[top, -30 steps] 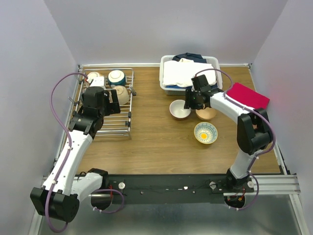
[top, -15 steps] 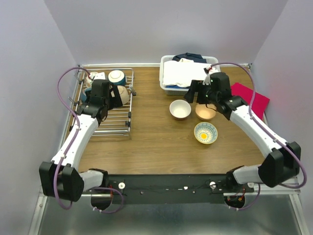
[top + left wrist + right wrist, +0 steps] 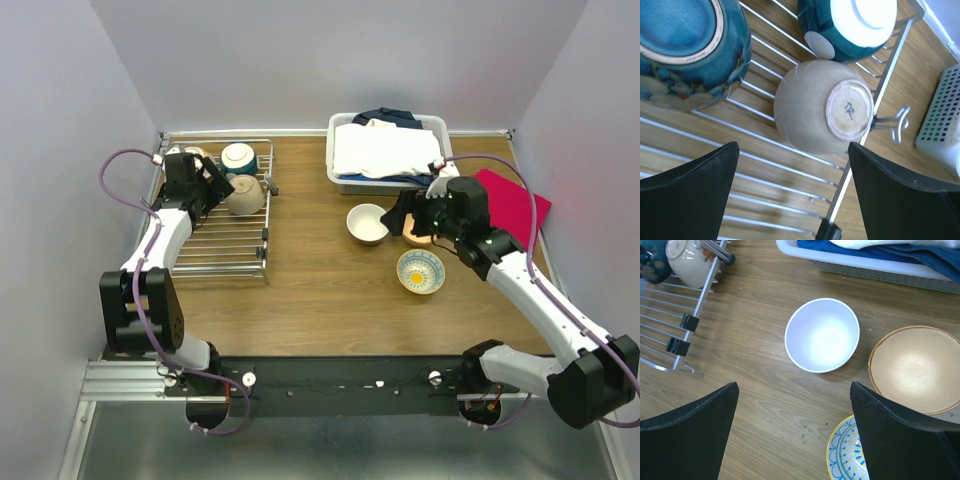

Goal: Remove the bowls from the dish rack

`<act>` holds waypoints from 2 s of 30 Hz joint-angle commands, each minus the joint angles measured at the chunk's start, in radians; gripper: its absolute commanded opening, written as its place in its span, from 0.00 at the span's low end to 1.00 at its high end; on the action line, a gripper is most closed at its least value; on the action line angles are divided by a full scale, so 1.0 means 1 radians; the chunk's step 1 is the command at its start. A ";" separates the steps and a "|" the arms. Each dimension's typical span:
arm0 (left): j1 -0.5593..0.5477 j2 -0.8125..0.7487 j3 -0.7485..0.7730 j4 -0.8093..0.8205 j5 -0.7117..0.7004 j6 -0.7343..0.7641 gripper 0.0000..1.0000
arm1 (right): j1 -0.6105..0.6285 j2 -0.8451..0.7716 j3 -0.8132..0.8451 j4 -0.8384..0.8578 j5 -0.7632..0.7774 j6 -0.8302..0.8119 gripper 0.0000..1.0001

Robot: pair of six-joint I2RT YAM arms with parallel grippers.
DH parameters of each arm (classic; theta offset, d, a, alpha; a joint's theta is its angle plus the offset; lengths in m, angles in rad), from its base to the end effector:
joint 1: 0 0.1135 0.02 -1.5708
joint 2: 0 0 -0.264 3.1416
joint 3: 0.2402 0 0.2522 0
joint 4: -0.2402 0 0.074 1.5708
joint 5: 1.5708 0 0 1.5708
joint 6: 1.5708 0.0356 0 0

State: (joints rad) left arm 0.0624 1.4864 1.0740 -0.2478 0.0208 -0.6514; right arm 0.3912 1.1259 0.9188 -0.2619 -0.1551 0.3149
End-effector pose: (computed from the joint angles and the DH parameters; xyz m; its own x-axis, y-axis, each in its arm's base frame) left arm 0.3322 0.0200 0.2661 -0.4589 -0.6360 -0.6204 -0.4076 0.7712 -0.4890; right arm 0.2344 0.1026 0.3108 -0.5534 0.1028 -0.8265 -0.3499 0.8719 0.3427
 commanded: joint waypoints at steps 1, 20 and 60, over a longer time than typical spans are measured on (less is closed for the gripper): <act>0.040 0.096 0.036 0.128 0.122 -0.070 0.99 | 0.001 -0.038 -0.024 0.018 -0.031 -0.033 1.00; 0.039 0.207 0.078 -0.043 0.024 -0.061 0.97 | 0.001 0.020 -0.012 0.023 -0.047 -0.077 1.00; -0.257 0.081 0.148 -0.090 -0.441 0.588 0.99 | 0.000 -0.028 -0.072 0.029 -0.060 -0.091 1.00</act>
State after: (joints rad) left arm -0.1040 1.5375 1.2201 -0.4309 -0.2844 -0.3298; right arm 0.3912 1.1210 0.8639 -0.2329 -0.2222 0.2466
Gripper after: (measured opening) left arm 0.988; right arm 0.998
